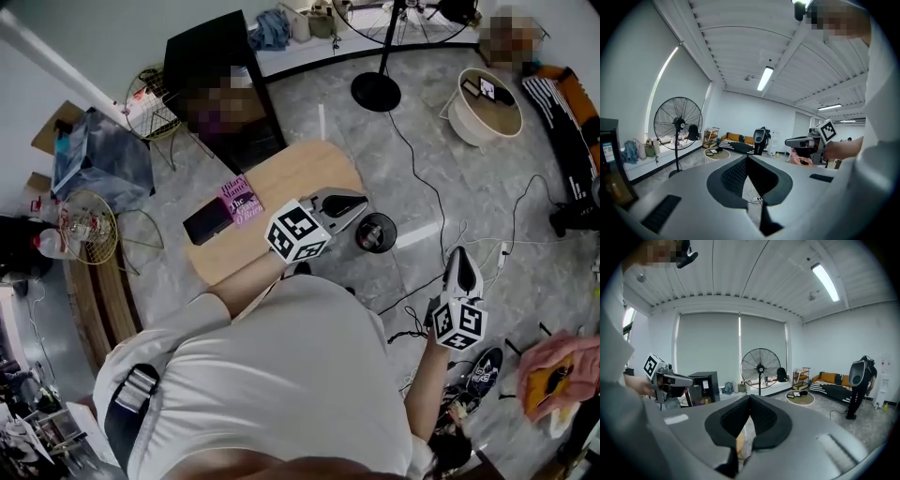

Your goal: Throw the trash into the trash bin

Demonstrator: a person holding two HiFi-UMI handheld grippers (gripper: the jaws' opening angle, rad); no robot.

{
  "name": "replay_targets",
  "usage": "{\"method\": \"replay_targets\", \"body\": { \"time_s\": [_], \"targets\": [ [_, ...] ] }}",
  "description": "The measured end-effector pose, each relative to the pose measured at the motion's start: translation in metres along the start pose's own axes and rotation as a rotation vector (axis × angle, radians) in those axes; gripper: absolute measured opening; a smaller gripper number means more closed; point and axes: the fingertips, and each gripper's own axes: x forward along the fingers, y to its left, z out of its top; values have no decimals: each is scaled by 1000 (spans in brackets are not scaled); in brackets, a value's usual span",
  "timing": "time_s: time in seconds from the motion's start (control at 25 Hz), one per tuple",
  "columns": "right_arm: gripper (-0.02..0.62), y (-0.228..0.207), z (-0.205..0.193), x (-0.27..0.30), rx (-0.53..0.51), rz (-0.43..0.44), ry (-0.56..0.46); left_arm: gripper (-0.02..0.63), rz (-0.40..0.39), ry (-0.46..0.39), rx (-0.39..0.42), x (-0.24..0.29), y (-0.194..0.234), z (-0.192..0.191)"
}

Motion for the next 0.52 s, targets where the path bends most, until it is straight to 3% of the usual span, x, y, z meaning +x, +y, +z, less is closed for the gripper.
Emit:
{"method": "replay_targets", "body": {
  "time_s": [0.52],
  "targets": [
    [11,-3,4,-1,15,-2,-30,6,14,-3,3,1,1,1]
  ]
}}
